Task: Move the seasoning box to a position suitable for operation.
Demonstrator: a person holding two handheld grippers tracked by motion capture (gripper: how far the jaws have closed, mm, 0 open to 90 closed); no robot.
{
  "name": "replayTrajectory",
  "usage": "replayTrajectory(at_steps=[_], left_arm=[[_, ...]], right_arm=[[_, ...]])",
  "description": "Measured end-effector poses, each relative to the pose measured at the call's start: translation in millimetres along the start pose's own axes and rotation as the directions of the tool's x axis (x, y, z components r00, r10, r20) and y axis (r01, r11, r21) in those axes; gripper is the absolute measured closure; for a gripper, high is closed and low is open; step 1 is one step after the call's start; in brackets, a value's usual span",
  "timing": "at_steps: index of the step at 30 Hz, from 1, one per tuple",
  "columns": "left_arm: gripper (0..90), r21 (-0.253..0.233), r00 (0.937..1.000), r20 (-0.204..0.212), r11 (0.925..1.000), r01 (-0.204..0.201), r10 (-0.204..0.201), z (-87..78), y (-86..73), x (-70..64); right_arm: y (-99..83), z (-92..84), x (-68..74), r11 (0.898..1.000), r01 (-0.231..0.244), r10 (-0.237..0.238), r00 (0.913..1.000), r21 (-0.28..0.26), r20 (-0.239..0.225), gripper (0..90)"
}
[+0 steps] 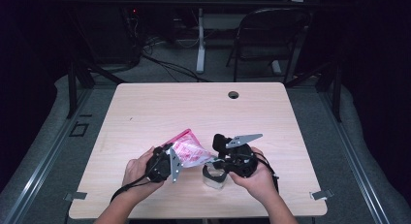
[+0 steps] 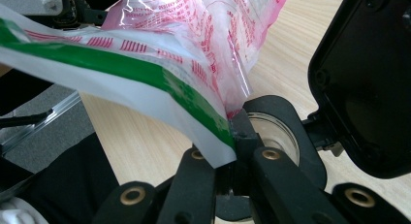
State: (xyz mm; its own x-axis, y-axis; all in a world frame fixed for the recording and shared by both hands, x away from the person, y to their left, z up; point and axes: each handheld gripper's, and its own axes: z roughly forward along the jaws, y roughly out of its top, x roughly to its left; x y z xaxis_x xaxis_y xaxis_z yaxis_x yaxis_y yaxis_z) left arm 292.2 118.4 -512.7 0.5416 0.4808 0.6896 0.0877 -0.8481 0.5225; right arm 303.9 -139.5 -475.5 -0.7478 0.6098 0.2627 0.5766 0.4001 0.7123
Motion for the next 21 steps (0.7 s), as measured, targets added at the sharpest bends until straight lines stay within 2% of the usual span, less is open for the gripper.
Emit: replayTrajectory(at_steps=[1, 13, 21], left_arm=[[66.0, -0.008, 1.0, -0.005, 0.9999, 0.006, -0.006, 0.2, 0.1, -0.6], [66.1, -0.002, 0.9989, -0.029, 0.9993, -0.037, 0.037, -3.0, 3.1, 0.1], [66.2, -0.008, 0.9983, -0.039, 0.999, -0.044, 0.043, -4.0, 5.0, -1.2]], right_arm=[[0.0, -0.2, 0.0, 1.0, -0.002, 0.002, 1.0, 0.002, -0.001, 90.0], [-1.6, 0.3, -1.3, 1.0, -0.008, 0.008, 1.0, 0.008, -0.003, 90.0], [-3.8, 0.5, -2.7, 1.0, -0.014, 0.014, 0.9999, 0.018, -0.003, 90.0]])
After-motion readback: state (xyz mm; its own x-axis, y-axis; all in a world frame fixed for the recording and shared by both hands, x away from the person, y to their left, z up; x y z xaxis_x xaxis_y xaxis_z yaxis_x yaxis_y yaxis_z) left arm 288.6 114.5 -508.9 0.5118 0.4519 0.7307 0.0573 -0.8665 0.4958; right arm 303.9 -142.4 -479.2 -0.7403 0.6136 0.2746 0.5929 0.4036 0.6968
